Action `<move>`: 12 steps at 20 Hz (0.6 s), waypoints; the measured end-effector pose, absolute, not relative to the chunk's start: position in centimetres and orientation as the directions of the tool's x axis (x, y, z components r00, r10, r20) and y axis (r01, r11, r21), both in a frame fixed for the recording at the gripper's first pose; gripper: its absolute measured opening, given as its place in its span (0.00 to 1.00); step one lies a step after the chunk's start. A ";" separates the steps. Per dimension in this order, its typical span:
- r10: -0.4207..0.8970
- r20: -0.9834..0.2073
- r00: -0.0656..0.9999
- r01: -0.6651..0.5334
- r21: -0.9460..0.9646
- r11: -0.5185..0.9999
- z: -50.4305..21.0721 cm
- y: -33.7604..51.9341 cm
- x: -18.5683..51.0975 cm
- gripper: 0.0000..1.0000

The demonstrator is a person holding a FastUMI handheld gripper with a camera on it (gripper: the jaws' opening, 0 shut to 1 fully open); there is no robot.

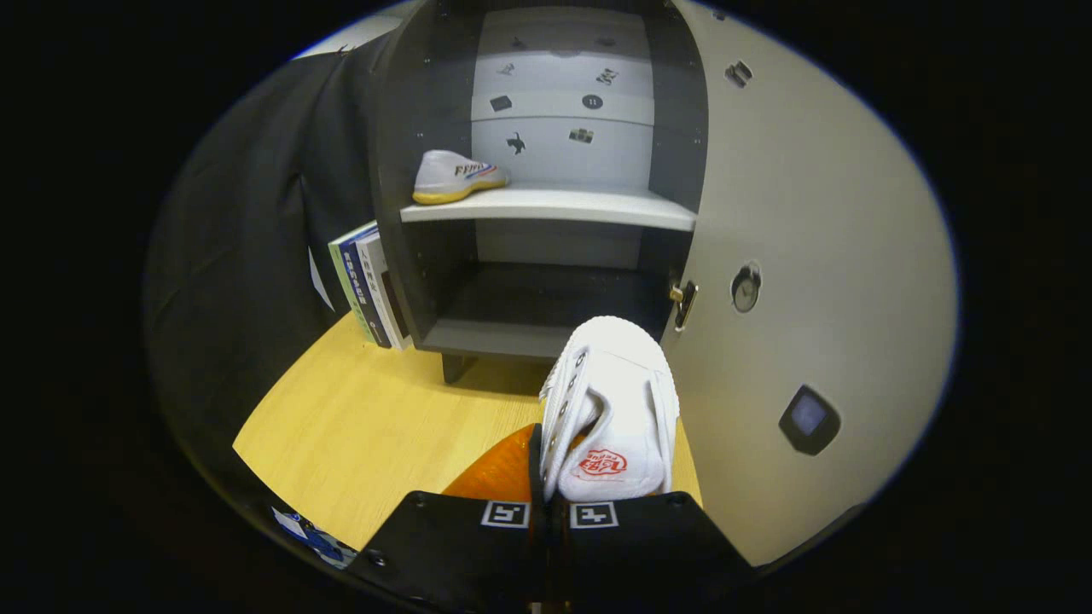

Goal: Open the shoe cabinet door, grab the shoes and put them into the shoe cabinet, then close the shoe cabinet door.

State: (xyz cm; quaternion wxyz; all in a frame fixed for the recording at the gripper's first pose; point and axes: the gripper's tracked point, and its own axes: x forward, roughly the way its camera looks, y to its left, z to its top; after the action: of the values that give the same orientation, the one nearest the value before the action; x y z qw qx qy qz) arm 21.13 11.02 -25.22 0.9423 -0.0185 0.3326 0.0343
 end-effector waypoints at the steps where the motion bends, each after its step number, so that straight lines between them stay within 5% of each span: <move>1: 0.051 -0.612 0.789 -0.075 -0.014 0.997 -23.9 11.1 21.7 0.03; 12: 0.022 -0.444 0.896 -0.024 0.000 1.000 -12.2 10.5 32.5 0.03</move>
State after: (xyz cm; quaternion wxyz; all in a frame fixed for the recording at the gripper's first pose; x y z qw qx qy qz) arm 32.46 10.53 -12.20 0.9736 -0.0025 0.2279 0.0119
